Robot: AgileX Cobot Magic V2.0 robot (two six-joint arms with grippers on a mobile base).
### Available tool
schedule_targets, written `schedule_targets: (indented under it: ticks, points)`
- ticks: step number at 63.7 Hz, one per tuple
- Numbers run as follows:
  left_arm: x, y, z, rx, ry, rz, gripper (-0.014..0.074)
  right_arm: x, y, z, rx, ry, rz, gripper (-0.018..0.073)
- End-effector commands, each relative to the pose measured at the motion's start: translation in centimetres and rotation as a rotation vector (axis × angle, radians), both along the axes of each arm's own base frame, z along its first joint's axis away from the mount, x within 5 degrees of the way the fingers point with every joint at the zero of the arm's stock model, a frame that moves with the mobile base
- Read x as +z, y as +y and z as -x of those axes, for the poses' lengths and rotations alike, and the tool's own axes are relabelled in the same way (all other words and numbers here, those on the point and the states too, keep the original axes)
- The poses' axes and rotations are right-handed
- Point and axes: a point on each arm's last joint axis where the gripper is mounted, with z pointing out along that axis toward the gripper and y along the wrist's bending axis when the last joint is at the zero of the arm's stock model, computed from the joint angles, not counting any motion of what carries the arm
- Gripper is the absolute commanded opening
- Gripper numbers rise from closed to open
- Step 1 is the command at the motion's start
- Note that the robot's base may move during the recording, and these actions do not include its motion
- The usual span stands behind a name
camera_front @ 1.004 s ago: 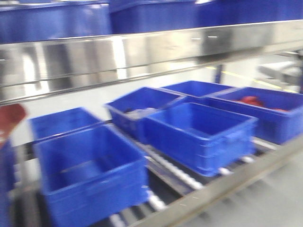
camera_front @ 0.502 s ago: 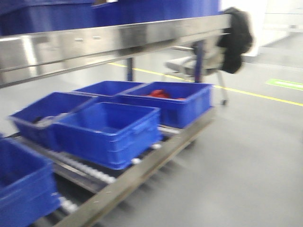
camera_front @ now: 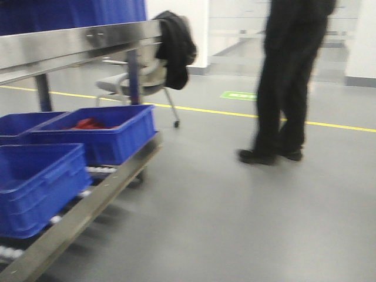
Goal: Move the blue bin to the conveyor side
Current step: 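Hold the blue bin with both grippers while the base backs away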
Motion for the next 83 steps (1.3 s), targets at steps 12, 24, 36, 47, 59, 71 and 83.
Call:
schedule_targets:
  ticks: [12,24,36,47,59,71,83]
  points:
    - [1.43,0.11,0.57,0.005,-0.120,-0.007,-0.0016,1.80,-0.56,0.57,-0.015,-0.152,0.004,-0.0078]
    - [1.43,0.11,0.57,0.005,-0.120,-0.007,-0.0016,1.80,-0.56,0.57,-0.015,-0.152,0.004,-0.0078]
    - [1.43,0.11,0.57,0.005,-0.120,-0.007,-0.0016,1.80,-0.54,0.57,-0.014,-0.152,0.003,-0.0078]
    - [1.43,0.11,0.57,0.005,-0.120,-0.007,-0.0016,1.80,-0.54,0.57,-0.014,-0.152,0.003,-0.0078]
    - [1.43,0.11,0.57,0.005,-0.120,-0.007,-0.0016,1.80,-0.54,0.57,-0.014,-0.152,0.003,-0.0078]
    - [1.43,0.11,0.57,0.005,-0.120,-0.007,-0.0016,1.80,-0.53,0.57,-0.013,-0.151,0.001,-0.0078]
    - [1.43,0.11,0.57,0.005,-0.120,-0.007,-0.0016,1.80,-0.53,0.57,-0.013,-0.151,0.001,-0.0078]
